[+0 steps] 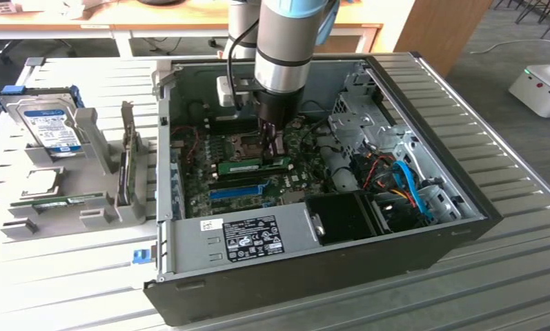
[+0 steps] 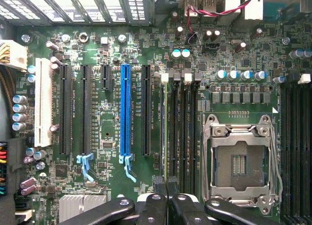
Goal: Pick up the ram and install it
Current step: 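Insert the ram into the slot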
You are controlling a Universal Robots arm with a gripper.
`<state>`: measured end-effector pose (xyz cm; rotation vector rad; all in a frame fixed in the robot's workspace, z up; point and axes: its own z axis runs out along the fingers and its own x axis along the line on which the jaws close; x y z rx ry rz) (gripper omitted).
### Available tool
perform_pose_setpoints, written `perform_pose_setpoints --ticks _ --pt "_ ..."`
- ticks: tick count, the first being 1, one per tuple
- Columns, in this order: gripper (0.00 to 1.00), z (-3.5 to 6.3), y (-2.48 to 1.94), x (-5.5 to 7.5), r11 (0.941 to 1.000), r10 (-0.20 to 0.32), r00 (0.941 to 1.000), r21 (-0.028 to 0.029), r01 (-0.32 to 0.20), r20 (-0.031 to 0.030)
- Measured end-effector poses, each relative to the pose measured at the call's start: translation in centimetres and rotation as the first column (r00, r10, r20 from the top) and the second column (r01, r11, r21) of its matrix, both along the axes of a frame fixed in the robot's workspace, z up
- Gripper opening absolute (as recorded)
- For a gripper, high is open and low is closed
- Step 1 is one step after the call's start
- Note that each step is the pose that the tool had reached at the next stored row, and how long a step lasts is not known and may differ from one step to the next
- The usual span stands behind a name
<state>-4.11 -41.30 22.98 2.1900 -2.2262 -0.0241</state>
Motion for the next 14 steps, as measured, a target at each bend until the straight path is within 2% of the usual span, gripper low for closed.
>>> perform_pose_setpoints --ticks 14 --pt "0.12 -0.19 0.00 0.00 1.0000 0.000 1.0000 0.0000 0.000 0.0000"
